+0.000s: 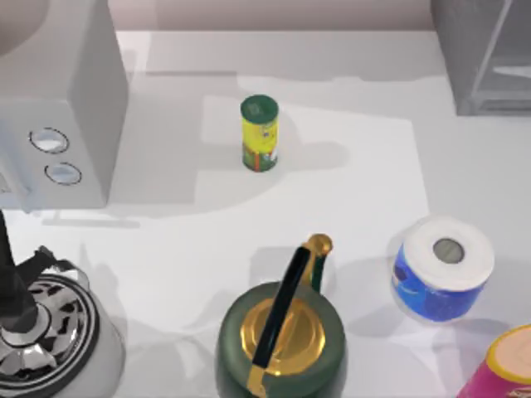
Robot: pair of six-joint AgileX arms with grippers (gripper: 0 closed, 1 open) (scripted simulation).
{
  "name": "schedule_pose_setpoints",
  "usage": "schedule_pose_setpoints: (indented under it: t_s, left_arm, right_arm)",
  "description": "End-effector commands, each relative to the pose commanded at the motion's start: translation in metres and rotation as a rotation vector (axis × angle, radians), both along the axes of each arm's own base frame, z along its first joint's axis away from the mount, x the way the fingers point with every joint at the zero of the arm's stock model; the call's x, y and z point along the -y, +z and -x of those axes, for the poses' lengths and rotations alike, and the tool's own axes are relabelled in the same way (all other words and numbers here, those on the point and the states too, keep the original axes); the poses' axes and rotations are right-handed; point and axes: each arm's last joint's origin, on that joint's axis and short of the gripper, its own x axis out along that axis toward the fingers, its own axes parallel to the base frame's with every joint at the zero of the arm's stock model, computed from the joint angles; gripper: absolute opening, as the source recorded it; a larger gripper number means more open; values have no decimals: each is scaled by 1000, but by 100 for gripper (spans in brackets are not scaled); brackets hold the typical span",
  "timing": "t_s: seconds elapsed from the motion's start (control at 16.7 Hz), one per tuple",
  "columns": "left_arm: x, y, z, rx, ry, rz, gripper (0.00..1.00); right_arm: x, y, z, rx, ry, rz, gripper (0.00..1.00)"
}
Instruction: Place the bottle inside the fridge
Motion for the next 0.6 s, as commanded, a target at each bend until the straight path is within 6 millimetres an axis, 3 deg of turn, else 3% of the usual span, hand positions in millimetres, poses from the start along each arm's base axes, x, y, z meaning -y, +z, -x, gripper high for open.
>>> schedule_pose_setpoints:
  t_s: [0.24, 0.54, 0.6]
  left_arm:
    - [0, 0, 0, 0, 0, 0, 100]
    - [0, 0, 0, 0, 0, 0, 100]
    - [0, 0, 0, 0, 0, 0, 100]
  right_arm:
    - [28, 19, 6, 28, -13, -8, 1]
    - [32, 23, 7, 38, -16, -9, 1]
    - [-4, 11, 6, -19, 80, -49, 1]
